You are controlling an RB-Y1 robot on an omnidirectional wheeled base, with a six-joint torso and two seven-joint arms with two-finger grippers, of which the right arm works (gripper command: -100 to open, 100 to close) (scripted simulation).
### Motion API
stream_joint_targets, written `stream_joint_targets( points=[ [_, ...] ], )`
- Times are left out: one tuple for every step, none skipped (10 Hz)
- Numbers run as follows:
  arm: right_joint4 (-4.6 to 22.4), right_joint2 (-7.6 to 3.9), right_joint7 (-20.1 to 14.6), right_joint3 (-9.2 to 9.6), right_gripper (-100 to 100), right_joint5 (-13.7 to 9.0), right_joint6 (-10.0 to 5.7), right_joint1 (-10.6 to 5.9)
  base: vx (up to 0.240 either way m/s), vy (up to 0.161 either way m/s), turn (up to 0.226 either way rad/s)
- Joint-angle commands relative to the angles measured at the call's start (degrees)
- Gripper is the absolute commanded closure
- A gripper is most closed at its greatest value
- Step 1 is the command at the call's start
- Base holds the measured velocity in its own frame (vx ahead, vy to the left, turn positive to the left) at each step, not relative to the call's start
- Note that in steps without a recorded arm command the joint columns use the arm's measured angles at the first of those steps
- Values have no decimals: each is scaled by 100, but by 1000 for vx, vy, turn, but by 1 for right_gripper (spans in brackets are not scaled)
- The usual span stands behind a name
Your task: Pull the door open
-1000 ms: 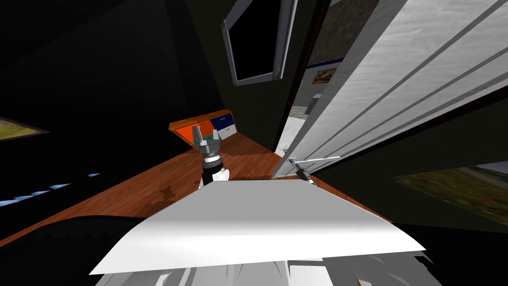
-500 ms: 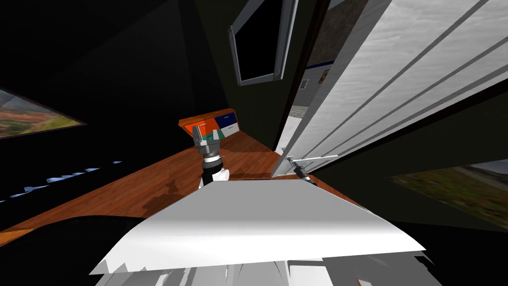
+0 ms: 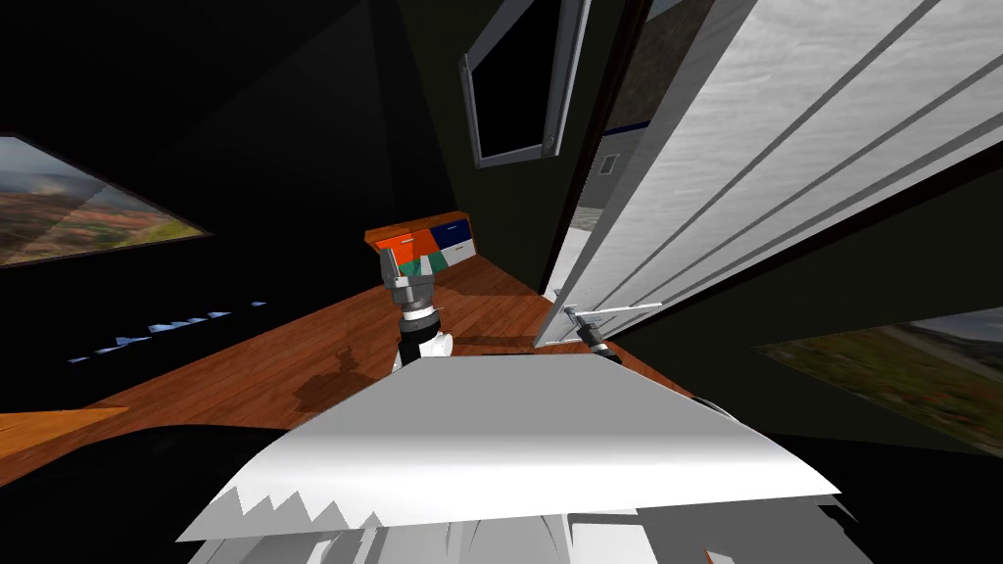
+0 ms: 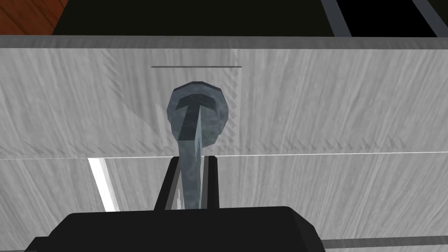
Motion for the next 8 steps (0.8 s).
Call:
stream_joint_targets(
  points=[
    [-13,8,10,39,100,-10,46,-43,-188,-89,85],
    [-13,8,10,39,100,-10,46,-43,-116,-46,18],
    [121,28,4,49,100,2,-35,-105,-40,-13,2],
    [171,9,-11,58,100,-18,-94,-65,-123,-47,209],
    [187,2,-15,58,100,-25,-117,-58,-170,-65,183],
    [226,-13,-25,58,100,-40,-169,-42,-188,-57,181],
    [269,-31,-37,58,100,-57,-227,-24,-205,-95,231],
    [269,-31,-37,58,100,-57,-227,-24,-136,-59,82]
  ],
)
